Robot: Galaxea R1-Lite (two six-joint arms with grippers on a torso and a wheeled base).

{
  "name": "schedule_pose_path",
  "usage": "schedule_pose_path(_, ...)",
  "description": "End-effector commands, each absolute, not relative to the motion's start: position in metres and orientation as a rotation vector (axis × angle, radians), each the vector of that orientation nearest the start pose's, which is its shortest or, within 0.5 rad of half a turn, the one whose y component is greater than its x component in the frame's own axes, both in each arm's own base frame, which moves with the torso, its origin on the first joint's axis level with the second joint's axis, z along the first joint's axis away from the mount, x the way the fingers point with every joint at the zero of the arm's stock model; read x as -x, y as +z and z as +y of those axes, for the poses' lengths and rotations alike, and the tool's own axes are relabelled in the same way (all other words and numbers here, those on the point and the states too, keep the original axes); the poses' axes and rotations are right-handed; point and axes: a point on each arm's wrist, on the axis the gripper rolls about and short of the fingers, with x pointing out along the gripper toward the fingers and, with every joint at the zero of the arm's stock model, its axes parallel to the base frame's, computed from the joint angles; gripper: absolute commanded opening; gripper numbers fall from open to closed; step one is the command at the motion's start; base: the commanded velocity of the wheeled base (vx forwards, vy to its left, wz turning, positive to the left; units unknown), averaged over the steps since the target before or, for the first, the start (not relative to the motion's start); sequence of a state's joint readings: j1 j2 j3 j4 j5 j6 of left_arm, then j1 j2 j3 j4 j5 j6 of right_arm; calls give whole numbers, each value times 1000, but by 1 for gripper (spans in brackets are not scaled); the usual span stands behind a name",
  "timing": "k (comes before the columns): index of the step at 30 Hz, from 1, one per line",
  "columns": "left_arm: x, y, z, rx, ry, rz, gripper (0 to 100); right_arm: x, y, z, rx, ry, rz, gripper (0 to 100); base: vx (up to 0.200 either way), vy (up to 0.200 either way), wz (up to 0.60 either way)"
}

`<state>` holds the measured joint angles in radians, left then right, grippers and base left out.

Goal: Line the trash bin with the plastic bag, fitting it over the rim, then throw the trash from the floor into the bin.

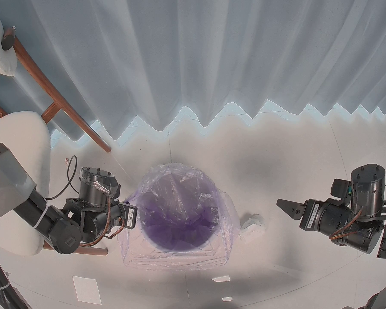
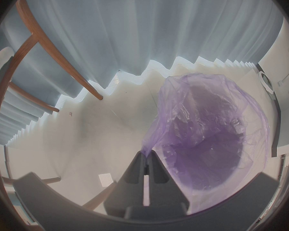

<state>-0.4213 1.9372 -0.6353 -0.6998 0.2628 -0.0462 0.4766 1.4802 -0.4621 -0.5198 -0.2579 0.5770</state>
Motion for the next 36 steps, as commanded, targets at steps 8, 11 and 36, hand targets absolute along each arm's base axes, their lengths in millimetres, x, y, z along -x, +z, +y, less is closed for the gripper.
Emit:
schedule_pose_path(8, -305, 56, -97, -137, -61, 621, 0, -194, 137, 93, -376, 67, 526, 100, 0, 0, 0)
schedule_pose_path(11, -314, 50, -100, -134, -71, 625, 0, -192, 134, 92, -369, 65, 536, 100, 0, 0, 0)
schedule_pose_path(36, -317, 89, -120, -21, -98, 491, 0, -258, 104, 159, -109, 195, 619, 100, 0, 0, 0)
